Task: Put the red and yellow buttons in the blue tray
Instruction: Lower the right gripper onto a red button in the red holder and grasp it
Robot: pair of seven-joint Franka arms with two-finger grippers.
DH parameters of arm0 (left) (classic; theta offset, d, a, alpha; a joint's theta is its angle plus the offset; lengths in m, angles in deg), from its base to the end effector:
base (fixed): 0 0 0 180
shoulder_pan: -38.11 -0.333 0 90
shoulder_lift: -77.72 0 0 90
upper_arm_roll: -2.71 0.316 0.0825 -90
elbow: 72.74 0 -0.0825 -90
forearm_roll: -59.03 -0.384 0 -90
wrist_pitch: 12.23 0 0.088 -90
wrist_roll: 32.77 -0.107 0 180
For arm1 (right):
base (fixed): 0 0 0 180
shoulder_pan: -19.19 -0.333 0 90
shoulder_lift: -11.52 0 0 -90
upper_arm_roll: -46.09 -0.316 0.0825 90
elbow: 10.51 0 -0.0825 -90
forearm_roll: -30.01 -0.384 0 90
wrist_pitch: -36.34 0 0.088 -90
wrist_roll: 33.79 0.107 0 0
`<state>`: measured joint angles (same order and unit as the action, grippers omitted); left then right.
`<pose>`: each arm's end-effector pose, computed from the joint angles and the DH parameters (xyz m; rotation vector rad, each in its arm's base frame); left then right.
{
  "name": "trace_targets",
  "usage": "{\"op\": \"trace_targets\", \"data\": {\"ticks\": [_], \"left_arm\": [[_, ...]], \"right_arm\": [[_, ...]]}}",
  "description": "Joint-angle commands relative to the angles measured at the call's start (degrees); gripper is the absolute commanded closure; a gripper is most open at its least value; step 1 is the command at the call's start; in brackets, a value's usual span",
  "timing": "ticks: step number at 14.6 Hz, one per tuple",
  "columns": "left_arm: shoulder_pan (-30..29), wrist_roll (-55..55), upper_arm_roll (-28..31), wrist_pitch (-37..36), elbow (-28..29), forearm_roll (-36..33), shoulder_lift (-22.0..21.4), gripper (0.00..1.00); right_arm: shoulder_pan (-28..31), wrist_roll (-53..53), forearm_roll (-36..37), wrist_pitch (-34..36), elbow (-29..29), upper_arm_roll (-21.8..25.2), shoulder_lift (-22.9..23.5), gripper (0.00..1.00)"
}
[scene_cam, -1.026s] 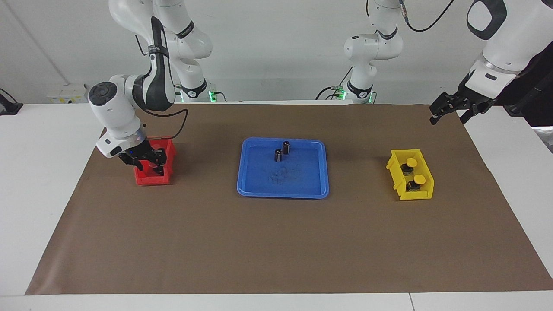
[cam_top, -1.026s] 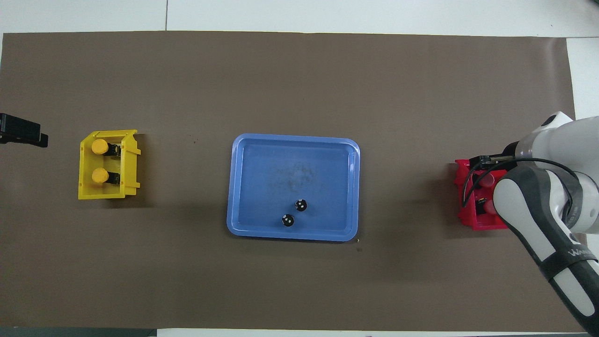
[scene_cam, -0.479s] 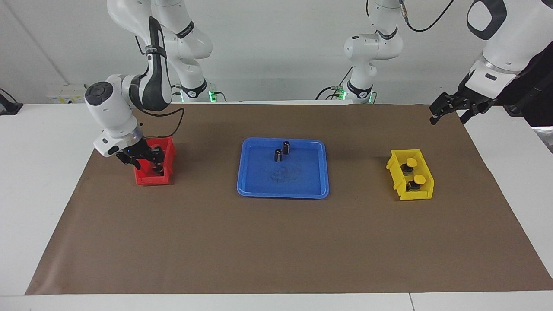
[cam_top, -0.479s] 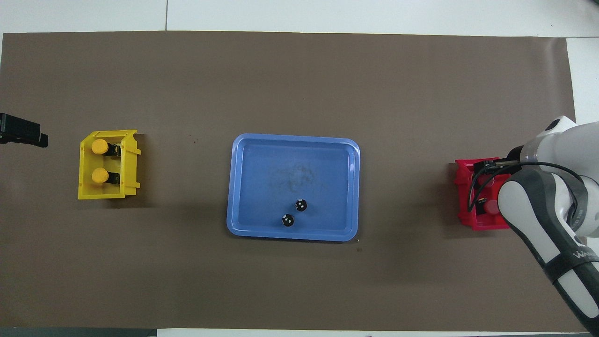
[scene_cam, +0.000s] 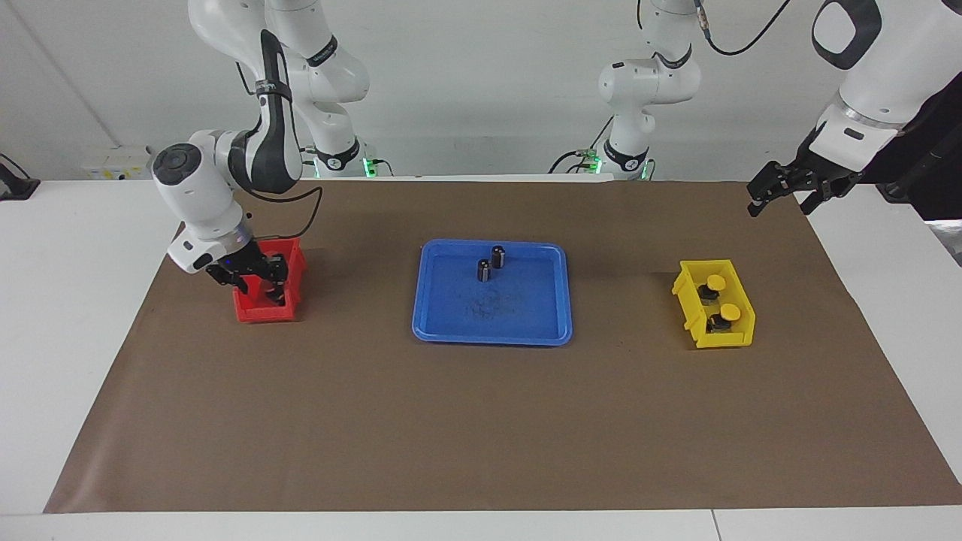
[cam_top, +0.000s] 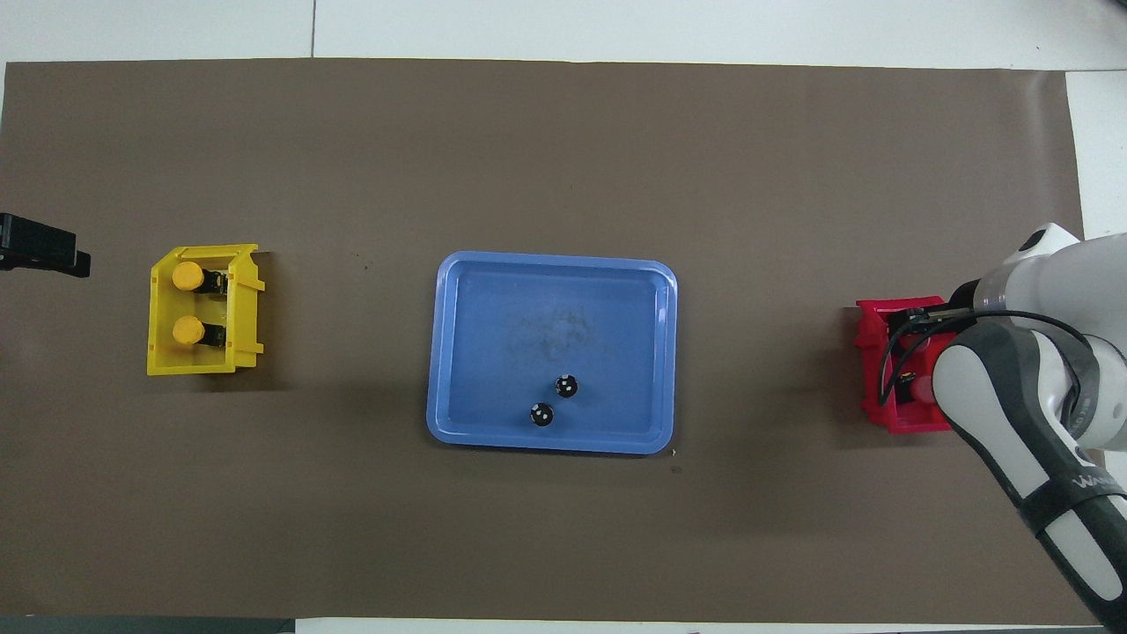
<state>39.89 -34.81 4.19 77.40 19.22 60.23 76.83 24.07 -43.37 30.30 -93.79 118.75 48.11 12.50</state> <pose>0.5483 -0.0050 0.6164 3.1190 -0.0635 -0.0387 0.5183 -0.0628 0.3553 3.1365 0.0785 -0.0040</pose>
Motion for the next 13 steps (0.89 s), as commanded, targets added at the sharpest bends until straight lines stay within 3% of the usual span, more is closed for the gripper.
{"op": "trace_targets", "data": {"ticks": [1,9,13], "left_arm": [[-0.3,-0.1,-0.2,-0.3,1.2,0.7,-1.3,0.00],[-0.3,-0.1,-0.1,-0.3,1.3,0.7,-1.3,0.00],[0.1,-0.2,-0.3,-0.7,1.3,0.7,-1.3,0.00]], "right_arm": [[0.6,-1.6,-0.2,-1.4,2.5,-0.2,-1.9,0.30],[0.4,-1.7,-0.2,-1.5,3.3,-0.3,-2.3,0.37],[0.4,-1.7,-0.2,-2.7,4.3,-0.3,-2.6,0.51]]}}
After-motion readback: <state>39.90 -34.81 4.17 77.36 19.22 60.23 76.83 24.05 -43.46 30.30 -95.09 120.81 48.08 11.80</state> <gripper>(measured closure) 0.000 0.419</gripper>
